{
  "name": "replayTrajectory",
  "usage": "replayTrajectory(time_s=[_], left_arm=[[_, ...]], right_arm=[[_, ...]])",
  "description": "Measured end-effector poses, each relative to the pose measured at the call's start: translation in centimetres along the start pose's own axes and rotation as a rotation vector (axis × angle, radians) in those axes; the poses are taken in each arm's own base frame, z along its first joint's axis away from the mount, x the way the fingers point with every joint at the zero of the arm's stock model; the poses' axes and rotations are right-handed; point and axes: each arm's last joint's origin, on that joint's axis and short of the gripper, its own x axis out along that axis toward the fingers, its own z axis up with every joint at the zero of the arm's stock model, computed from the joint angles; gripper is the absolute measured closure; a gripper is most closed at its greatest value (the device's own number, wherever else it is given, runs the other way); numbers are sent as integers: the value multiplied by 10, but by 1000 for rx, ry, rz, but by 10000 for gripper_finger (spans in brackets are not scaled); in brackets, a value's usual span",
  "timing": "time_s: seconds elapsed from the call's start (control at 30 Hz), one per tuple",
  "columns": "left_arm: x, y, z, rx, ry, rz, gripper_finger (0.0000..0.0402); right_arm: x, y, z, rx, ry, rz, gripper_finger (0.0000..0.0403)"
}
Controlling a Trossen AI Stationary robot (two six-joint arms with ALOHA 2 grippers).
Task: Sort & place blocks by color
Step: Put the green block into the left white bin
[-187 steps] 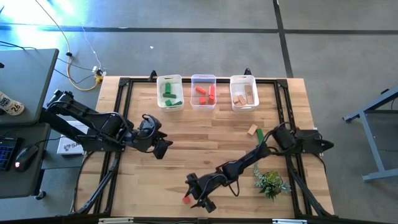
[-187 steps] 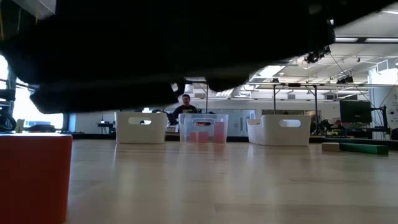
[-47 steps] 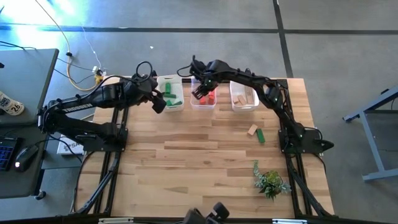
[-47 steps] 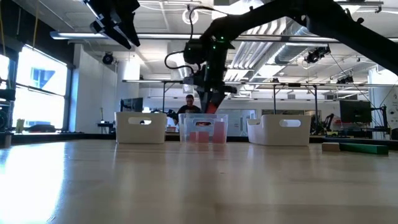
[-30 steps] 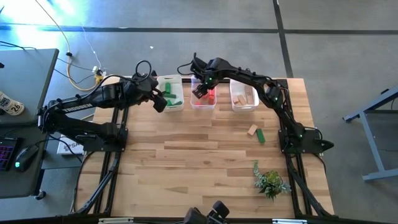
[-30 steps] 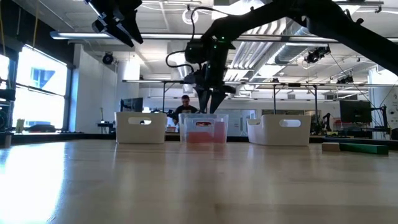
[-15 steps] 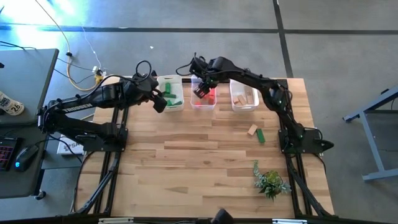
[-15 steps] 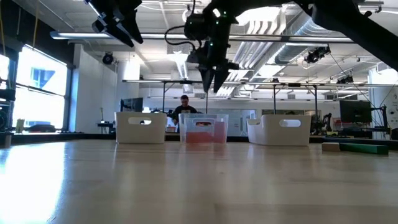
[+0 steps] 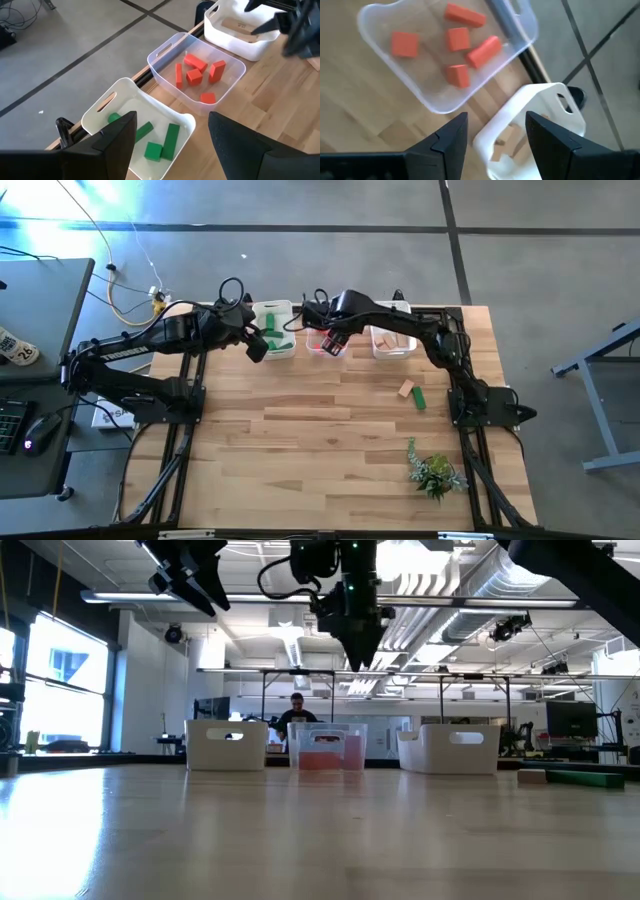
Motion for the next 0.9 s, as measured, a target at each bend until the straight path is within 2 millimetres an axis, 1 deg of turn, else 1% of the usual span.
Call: replayTrajectory(time_s=[0.1, 0.2, 0.33, 0.4, 0.57, 0.7, 0.9], left_arm=[[0, 0, 0, 0, 1, -3, 167], [0, 0, 0, 1, 1, -3, 167], [0, 0, 0, 17, 1, -4, 167], [0, -1, 0, 16, 3, -13, 167], [0, -2, -1, 4, 15, -61, 167], [0, -2, -1, 2, 16, -64, 167], [0, -2, -1, 2, 18, -68, 167]], right_arm=[[-6, 9, -3, -21, -12, 10, 218], [-16, 11, -7, -8, -47, -20, 218], [-21, 13, -23, 13, -41, -62, 218], [-21, 11, -37, 28, -15, -93, 218], [-22, 3, -81, 173, 21, -135, 218], [-27, -3, -115, 311, 3, -125, 218], [-32, -5, -158, 497, -17, -78, 218]])
